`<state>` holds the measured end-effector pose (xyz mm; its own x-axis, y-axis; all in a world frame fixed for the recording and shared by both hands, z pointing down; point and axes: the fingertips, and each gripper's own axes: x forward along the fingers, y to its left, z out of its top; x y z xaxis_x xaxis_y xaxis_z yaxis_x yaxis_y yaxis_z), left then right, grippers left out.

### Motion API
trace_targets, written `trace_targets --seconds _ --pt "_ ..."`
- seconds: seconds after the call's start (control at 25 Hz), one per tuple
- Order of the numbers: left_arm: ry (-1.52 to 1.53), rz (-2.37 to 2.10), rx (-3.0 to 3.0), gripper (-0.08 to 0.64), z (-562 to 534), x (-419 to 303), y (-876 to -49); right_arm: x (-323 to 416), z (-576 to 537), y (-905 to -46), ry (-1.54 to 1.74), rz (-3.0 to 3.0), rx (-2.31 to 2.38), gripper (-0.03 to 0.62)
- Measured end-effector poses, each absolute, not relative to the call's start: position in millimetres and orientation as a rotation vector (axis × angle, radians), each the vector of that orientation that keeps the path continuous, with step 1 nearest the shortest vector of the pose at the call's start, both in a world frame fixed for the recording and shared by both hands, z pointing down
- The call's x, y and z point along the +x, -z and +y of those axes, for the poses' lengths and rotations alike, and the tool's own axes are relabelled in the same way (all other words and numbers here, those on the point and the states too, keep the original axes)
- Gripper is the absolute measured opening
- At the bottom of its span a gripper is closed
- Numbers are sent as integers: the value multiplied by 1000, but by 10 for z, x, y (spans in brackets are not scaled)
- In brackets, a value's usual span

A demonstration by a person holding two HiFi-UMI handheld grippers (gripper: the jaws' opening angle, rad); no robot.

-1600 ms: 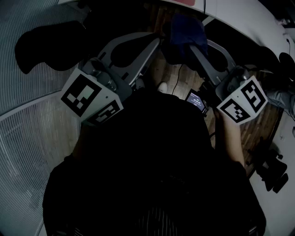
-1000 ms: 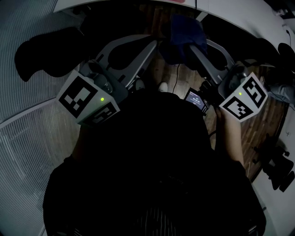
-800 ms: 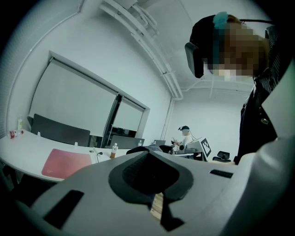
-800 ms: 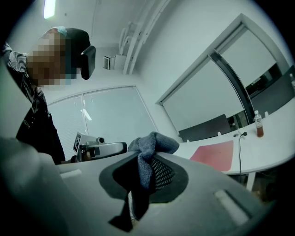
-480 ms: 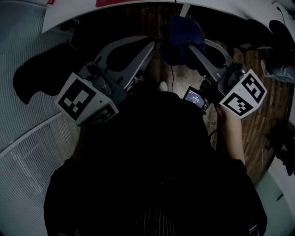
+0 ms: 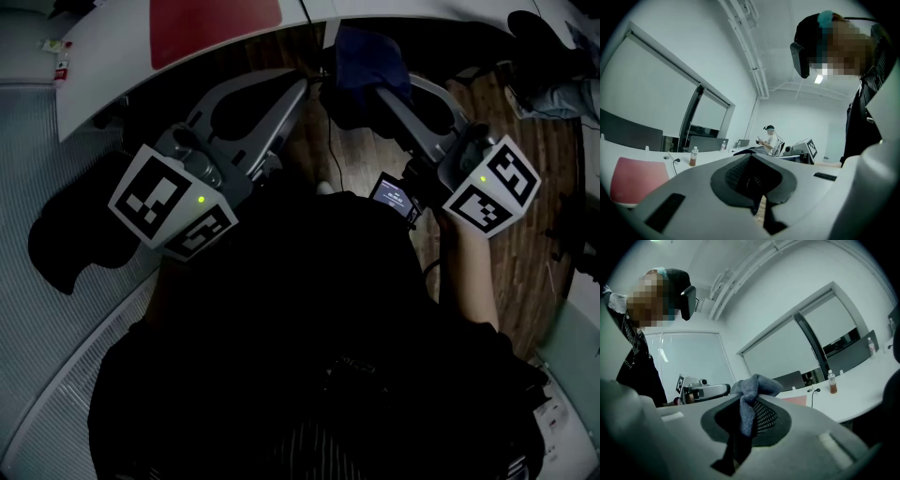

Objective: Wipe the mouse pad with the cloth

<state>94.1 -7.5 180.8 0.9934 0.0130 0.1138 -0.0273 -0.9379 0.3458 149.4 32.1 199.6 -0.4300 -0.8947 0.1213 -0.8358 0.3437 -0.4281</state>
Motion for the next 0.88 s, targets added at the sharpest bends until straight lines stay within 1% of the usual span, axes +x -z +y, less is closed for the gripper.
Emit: trace_targets --seconds 0.32,0.56,0.76,0.88 --pt "-109 68 2780 6 -138 1003 -1868 1508 321 -1998 614 2440 -1679 37" --pt "-132 88 2781 6 -72 1016 -1879 1494 316 -1955 629 2441 -1679 37" --pt "-167 46 2785 6 -276 737 -1583 1204 48 -1554 614 2498 -1651 37" --pt "-199 13 2779 6 -454 495 -1515 980 -84 -1453 613 2592 -1622 37"
